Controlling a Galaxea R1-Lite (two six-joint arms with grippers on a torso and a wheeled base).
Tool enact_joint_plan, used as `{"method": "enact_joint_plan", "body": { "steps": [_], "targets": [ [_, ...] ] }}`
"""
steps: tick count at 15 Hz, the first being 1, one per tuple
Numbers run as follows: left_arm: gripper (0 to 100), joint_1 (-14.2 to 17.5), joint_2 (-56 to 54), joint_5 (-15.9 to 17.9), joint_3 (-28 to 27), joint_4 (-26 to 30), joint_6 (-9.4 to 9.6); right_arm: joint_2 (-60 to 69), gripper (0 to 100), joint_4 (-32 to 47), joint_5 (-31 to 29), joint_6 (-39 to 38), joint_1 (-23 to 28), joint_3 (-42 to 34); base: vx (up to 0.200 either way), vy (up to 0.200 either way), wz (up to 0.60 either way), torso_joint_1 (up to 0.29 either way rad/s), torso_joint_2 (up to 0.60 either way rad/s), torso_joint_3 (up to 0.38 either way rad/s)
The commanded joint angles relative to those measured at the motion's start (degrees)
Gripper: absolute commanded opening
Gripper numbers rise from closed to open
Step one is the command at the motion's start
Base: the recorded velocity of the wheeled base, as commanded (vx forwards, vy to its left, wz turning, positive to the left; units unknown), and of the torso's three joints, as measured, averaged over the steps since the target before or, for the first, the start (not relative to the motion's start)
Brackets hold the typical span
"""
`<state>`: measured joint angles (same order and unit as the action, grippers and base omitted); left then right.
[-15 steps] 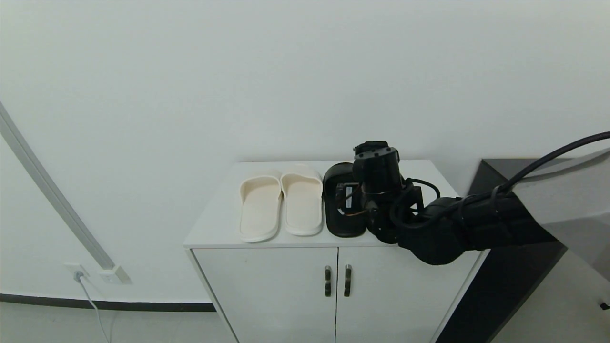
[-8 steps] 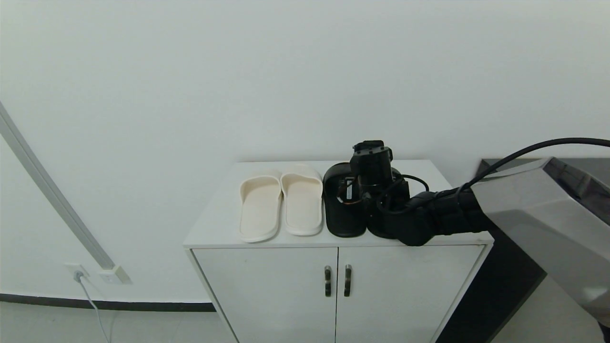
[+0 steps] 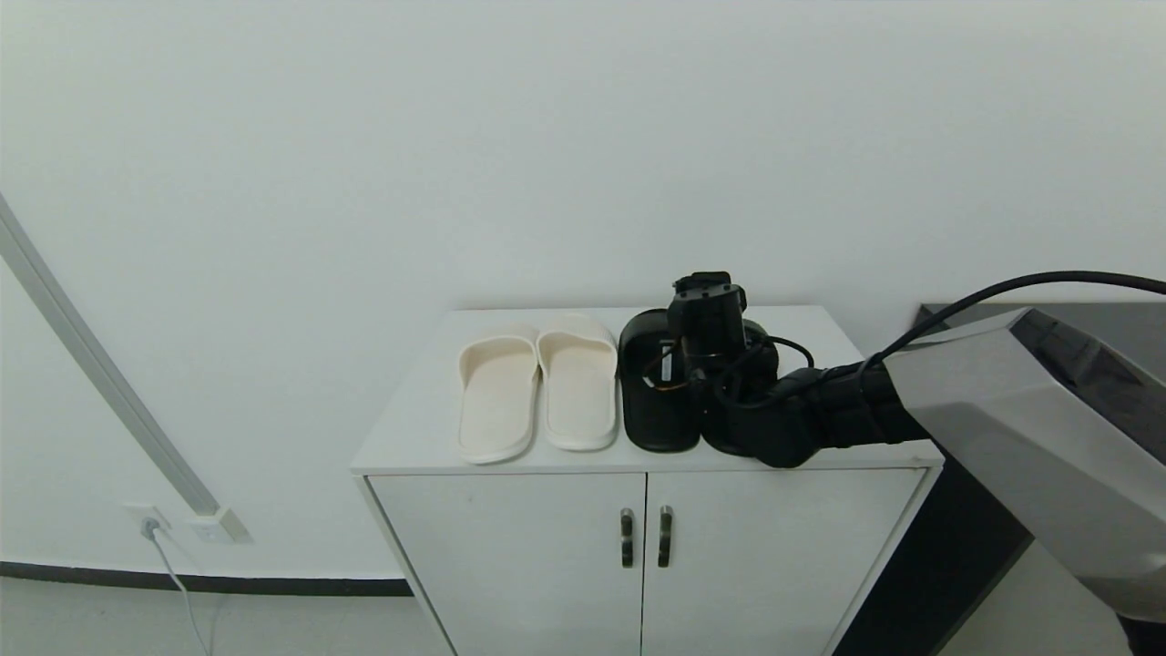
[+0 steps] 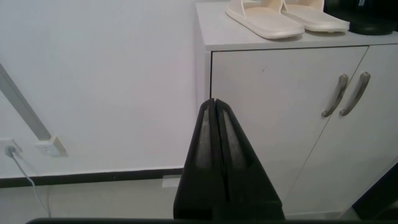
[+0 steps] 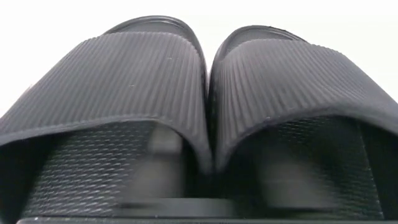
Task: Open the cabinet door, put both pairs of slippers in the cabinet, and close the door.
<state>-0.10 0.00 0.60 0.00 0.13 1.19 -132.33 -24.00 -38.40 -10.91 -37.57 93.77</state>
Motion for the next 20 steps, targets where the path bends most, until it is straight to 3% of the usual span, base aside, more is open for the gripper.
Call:
{"method": "enact_joint_plan", "body": {
  "steps": [1,9,14,20],
  "targets": [
    [0,0.0,0.1,0.0,0.0,0.0,-0.05,1.2,0,0.1,-0.1,0.1,-0.1,-0.3,0.0,0.0,0.0,0.0,0.0,0.0],
    [0,0.0,0.1,-0.1,0.0,0.0,-0.32,16.5,0,-0.3,2.0,1.6,-3.3,-13.4,0.0,0.0,0.0,0.0,0.0,0.0],
    [0,0.0,0.1,0.0,0.0,0.0,-0.32,35.4,0,-4.4,19.9,4.9,-6.5,-36.3,0.0,0.0,0.0,0.0,0.0,0.0],
    [0,0.0,0.1,0.0,0.0,0.0,-0.23,48.6,0,-4.6,42.3,7.3,-6.4,-53.2,0.0,0.0,0.0,0.0,0.0,0.0]
  ]
}}
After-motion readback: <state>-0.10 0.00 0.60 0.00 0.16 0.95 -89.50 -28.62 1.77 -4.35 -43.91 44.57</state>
